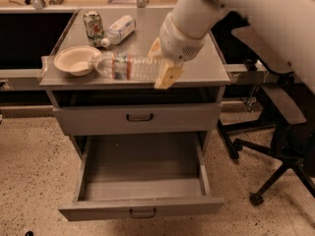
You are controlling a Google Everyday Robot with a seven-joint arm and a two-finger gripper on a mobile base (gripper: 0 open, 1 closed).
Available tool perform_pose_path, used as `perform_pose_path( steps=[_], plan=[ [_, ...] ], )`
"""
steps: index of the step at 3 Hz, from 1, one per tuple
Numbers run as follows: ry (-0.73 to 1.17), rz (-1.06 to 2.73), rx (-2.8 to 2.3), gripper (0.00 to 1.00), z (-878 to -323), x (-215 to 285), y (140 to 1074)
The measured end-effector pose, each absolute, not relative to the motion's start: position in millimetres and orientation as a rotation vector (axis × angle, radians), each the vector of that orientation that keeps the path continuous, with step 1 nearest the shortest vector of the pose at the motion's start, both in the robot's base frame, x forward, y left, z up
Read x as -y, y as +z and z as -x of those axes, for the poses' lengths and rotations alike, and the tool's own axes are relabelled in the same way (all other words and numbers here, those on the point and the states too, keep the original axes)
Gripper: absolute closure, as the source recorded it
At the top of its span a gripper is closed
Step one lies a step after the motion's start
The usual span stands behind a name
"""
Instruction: Place water bottle into middle drawer
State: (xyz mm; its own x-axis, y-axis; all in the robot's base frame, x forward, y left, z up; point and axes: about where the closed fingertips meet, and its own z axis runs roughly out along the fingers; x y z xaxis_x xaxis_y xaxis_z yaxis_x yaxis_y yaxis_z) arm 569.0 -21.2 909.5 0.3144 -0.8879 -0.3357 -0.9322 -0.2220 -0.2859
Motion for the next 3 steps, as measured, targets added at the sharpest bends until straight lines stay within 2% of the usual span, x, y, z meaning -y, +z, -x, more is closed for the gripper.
perform_pose_path(
  steps=[1,2,3],
  plan=[
    [0.230,2.174,-1.698,1.00,-570.9,23.0,813.6],
    [0.273,2.256,-1.800,1.00,-549.7,36.0,720.4],
    [0.272,2.257,-1.801,1.00,-549.6,35.7,720.2]
  ],
)
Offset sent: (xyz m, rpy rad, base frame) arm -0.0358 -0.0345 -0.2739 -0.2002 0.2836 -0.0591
